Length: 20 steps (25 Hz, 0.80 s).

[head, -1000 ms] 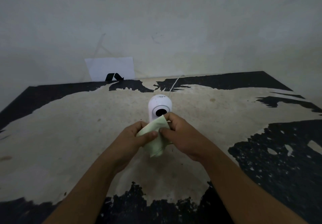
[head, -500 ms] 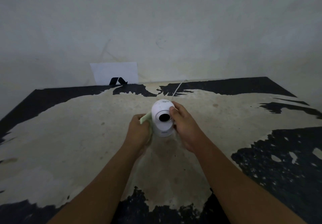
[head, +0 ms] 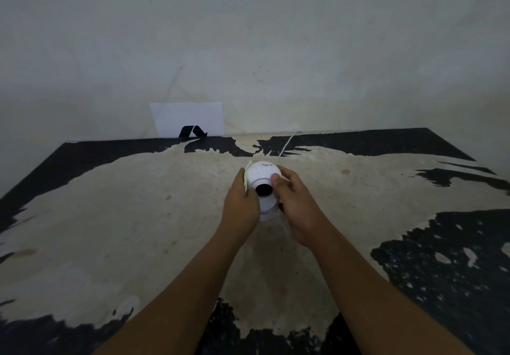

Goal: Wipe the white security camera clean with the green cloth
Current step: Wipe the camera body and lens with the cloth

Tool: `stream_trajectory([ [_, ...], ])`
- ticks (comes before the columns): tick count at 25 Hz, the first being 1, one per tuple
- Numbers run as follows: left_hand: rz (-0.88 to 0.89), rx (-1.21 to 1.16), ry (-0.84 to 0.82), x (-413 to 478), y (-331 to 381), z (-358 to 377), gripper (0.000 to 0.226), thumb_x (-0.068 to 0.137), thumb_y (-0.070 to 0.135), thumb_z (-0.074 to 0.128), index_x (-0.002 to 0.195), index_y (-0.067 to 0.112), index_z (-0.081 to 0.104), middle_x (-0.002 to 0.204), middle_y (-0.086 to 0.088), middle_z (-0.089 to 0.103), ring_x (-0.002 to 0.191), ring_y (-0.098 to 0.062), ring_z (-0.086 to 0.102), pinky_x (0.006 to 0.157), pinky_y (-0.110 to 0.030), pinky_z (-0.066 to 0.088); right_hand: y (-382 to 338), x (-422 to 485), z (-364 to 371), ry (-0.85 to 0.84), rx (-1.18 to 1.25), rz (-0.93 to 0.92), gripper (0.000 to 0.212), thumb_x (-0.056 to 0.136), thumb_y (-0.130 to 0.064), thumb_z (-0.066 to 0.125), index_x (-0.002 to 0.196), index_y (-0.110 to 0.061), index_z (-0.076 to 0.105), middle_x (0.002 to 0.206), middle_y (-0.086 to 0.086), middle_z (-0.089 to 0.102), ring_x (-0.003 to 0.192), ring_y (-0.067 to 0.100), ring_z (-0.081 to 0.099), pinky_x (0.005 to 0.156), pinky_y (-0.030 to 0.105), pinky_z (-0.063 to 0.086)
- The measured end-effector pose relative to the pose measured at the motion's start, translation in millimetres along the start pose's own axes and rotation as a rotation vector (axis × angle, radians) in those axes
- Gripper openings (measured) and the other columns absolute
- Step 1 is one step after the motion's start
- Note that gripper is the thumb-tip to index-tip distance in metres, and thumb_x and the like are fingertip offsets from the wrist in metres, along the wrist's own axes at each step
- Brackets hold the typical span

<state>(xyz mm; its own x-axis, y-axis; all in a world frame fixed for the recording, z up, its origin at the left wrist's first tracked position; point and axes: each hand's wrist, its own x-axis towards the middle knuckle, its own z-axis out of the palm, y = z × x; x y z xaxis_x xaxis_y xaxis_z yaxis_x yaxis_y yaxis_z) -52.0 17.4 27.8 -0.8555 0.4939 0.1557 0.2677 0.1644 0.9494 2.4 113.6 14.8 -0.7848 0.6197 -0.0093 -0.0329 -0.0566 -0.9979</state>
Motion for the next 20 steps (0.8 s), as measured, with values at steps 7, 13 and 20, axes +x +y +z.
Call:
stream_trajectory([
  [7,-0.096,-0.091,-0.032,-2.9,2.2,0.2,0.047,0.088,0.026,0.055,0.134,0.019,0.046,0.126,-0.006,0.06,0.11,-0.021,0.058,0.093,-0.041,0.052,-0.7,-0.5,-1.3,0.002,-0.014,-0.003,0.03,0.092,-0.039,0.054,0.121,-0.031,0.053,0.126,0.002,0.063,0.11,0.019,0.062,0.096,0.045,0.051],
  [13,-0.078,-0.082,0.001,5.9,4.4,0.9,0.038,0.092,0.011,0.044,0.128,0.017,0.052,0.121,-0.008,0.062,0.103,-0.022,0.059,0.089,-0.037,0.052,-4.7,-1.7,-4.9,-0.018,-0.048,0.004,0.032,0.091,-0.041,0.054,0.122,-0.031,0.051,0.126,0.001,0.062,0.109,0.018,0.062,0.095,0.043,0.051],
  [20,-0.011,0.047,-0.005,-1.6,-12.6,0.6,0.039,0.093,0.016,0.047,0.132,0.013,0.049,0.127,-0.01,0.06,0.113,-0.024,0.057,0.095,-0.037,0.048,-6.9,-1.6,-7.1,-0.03,-0.053,0.013,0.031,0.091,-0.039,0.055,0.12,-0.03,0.052,0.123,0.0,0.062,0.109,0.018,0.061,0.097,0.045,0.05],
])
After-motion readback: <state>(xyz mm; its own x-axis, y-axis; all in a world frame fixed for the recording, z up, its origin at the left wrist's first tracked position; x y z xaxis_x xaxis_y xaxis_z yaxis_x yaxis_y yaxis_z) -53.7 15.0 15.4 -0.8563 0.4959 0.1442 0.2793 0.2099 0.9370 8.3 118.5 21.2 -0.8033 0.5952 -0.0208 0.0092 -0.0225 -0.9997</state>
